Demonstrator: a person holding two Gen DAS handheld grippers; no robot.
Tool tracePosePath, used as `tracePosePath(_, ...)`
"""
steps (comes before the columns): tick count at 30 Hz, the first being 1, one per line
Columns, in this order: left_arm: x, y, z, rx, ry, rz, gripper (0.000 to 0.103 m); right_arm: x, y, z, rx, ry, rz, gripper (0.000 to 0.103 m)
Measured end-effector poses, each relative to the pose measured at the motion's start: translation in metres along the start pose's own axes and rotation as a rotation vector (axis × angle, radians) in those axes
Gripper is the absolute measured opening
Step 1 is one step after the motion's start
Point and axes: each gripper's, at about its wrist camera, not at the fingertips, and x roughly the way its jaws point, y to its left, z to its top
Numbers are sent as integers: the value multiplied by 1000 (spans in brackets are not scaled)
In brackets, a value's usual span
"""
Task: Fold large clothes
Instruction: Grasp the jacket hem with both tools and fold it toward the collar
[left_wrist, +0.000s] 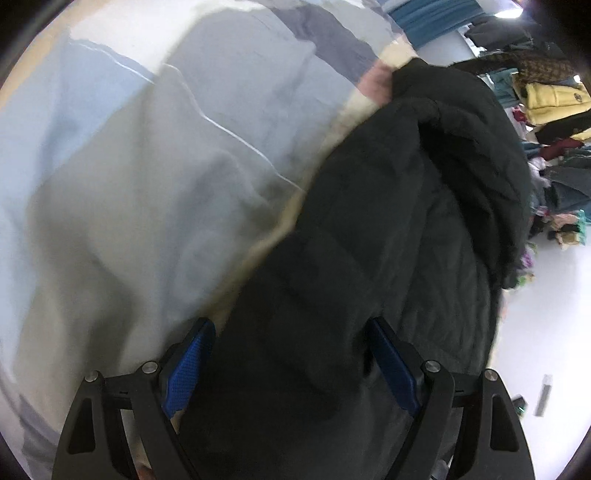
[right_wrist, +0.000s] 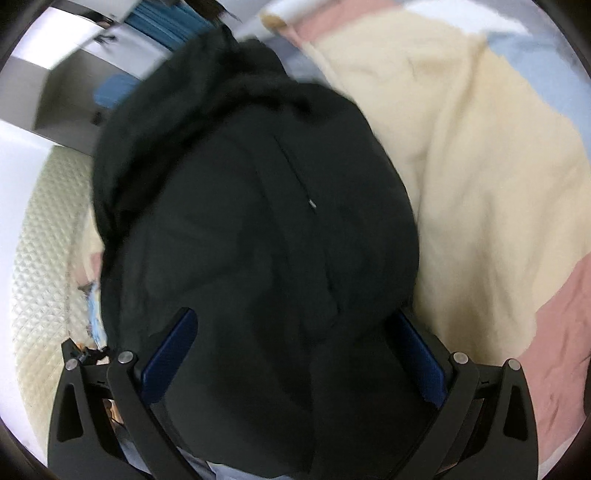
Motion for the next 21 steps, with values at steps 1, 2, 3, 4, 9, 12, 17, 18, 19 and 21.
tracePosePath(1, 0, -4, 0, 13, 5, -29, 84, 5, -2, 2, 6, 21, 2, 103)
tracePosePath(2, -2, -10, -2, 35, 10, -72, 84, 6, -3, 2, 12, 28, 17, 103)
tracePosePath(3, -4, -14, -4, 52, 11, -105, 84, 4, -3, 2, 16, 22, 56, 103)
tracePosePath(4, -9, -21, -8, 79, 11, -155, 84, 0, -3, 1, 15, 15, 89, 103)
tracePosePath(9, -39, -51, -26, 216, -27, -382, 84, -33, 12, -11, -57, -82, 242, 103)
tracePosePath(12, -46, -59, -29, 241, -41, -439, 84, -49, 27, -21, -130, -134, 358, 103)
tracePosePath(17, -22, -49, -24, 161, 3, -307, 84, -53, 29, -22, -115, -164, 382, 103)
tracePosePath(18, -15, -45, -22, 136, 10, -244, 84, -52, 21, -21, -86, -155, 362, 103)
tracePosePath(19, -10, -40, -22, 115, 16, -195, 84, -45, 14, -19, -42, -135, 323, 103)
tracePosePath(21, -3, -34, -21, 76, 23, -118, 84, -27, -2, -14, 56, -82, 215, 103)
